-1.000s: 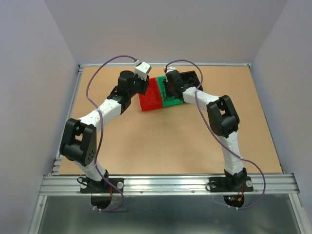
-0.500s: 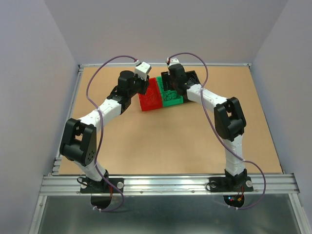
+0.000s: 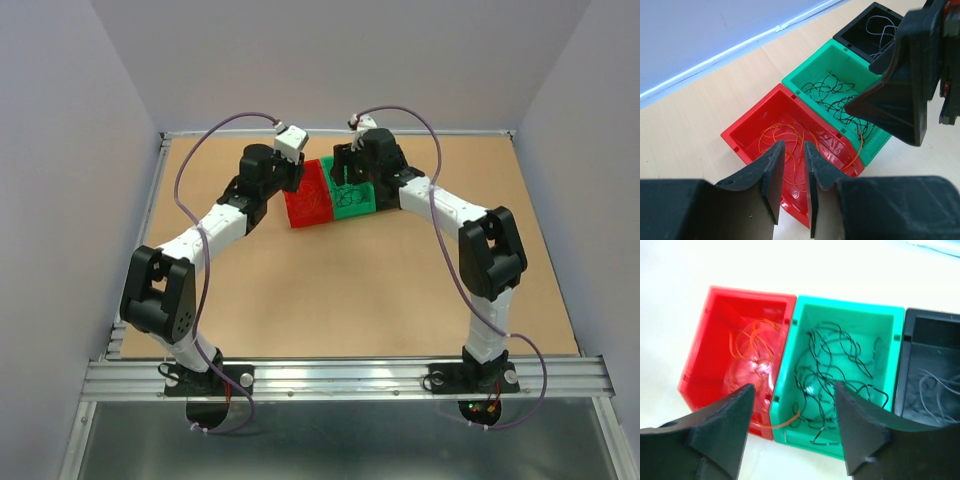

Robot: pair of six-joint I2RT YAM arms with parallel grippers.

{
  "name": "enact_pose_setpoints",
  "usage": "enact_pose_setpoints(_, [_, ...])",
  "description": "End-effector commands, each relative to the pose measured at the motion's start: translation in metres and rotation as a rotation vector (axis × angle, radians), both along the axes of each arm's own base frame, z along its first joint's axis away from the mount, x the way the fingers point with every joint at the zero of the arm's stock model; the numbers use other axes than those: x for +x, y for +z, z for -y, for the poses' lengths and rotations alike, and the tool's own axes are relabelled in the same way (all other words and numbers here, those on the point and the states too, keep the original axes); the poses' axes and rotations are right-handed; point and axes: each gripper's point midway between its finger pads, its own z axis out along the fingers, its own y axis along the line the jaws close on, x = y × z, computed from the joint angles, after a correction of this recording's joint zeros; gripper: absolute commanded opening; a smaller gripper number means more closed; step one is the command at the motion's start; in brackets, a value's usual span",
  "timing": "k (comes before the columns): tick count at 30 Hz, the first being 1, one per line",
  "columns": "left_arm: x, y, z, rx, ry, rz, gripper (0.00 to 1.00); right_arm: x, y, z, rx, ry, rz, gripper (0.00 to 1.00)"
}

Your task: Untangle the cables

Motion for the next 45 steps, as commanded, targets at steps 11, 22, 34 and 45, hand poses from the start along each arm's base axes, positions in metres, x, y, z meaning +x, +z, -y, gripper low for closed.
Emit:
enact_pose_setpoints(11, [-0.004, 0.036, -0.006, -0.029, -0.004, 0.099, 0.33, 0.040, -0.012, -0.005, 0.352, 0.170, -0.061, 0.58])
enact_pose_setpoints(22, [-0.001, 0.014, 0.004, 0.005, -0.062, 0.061, 0.33, 0.033, -0.030, -0.018, 0.364, 0.202, -0.108, 0.40])
enact_pose_setpoints(34, [-0.008, 0.003, 0.016, 0.034, -0.164, 0.051, 0.35, 0.022, 0.041, -0.005, 0.325, 0.168, 0.027, 0.43])
enact_pose_setpoints(45, [-0.009, 0.001, 0.017, 0.033, -0.169, 0.040, 0.37, -0.020, 0.048, 0.050, 0.211, -0.033, 0.082, 0.68])
